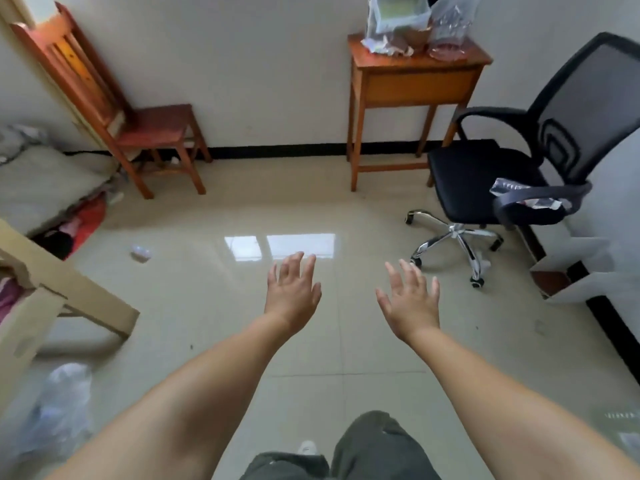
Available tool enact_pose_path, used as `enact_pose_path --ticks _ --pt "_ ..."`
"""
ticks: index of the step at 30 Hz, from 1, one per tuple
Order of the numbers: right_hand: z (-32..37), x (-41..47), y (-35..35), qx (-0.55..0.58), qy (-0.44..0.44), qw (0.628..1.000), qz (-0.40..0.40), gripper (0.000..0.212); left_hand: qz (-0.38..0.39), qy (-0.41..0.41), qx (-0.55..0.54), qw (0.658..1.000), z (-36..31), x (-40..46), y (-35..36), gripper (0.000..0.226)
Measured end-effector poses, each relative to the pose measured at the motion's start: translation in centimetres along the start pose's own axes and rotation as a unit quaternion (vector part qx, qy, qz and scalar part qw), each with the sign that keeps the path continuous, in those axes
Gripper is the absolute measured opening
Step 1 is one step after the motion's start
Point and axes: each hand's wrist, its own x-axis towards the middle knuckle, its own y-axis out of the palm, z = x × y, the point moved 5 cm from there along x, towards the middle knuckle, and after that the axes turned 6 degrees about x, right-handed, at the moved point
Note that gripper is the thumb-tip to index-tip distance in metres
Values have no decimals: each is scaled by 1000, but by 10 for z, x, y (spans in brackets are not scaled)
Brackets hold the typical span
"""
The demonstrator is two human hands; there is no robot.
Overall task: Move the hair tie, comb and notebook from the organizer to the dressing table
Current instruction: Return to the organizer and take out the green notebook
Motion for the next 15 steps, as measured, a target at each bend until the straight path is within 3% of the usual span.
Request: enact_pose_path --ticks 5,15 --pt "-54 131 -22 -3 50 998 -22 56 10 66 19 998 -51 153 8 57" --pt "-141 418 -94 -50 47 998 0 55 6 -6 -5 1000 -112 440 -3 57"
